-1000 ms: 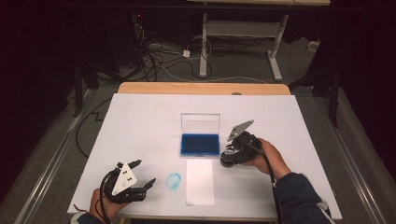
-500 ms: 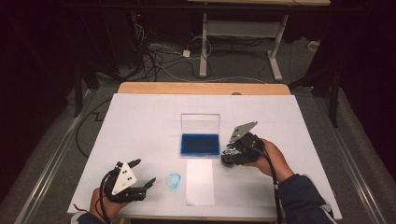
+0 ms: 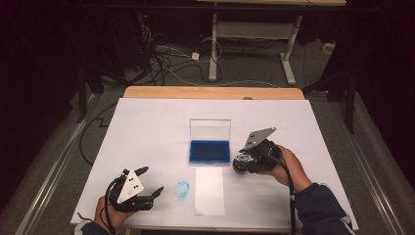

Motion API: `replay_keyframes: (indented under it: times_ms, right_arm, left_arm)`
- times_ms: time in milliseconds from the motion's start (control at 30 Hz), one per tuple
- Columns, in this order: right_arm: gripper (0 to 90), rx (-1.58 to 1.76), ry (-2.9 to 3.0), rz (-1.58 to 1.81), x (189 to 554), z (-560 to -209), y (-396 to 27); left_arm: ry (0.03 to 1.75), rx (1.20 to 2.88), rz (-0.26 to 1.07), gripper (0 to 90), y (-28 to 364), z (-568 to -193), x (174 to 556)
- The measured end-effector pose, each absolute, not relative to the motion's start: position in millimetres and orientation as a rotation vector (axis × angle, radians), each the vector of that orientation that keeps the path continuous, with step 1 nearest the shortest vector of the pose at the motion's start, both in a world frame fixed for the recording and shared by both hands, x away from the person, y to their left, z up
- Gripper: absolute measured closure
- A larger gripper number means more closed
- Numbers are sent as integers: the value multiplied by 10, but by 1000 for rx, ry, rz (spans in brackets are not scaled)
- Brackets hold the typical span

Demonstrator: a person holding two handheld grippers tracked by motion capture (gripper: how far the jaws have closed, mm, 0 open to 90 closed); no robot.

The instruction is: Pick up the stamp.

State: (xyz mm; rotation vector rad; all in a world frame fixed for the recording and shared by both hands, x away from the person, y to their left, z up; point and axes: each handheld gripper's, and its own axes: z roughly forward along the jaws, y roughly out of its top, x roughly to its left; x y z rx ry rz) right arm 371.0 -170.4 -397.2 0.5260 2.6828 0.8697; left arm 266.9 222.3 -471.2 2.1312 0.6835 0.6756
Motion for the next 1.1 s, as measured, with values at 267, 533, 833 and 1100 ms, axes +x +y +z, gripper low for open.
replay_keyframes:
  times_ms: [267, 533, 833, 1100]
  right_arm:
    - [564, 516, 2677, 892, 3677, -3923, -1739]
    - [564, 473, 2646, 941, 3573, -3825, -1718]
    - [564, 439, 2629, 997, 3523, -3757, -1695]
    - [564, 416, 2626, 1010, 3473, -3730, -1661]
  left_arm:
    - [679, 2139, 667, 202, 2215, -4720, 2697]
    - [680, 2136, 673, 202, 2226, -4715, 2676]
    - [687, 2136, 669, 201, 2233, -4729, 2681]
    - [680, 2140, 660, 202, 2230, -4733, 2672]
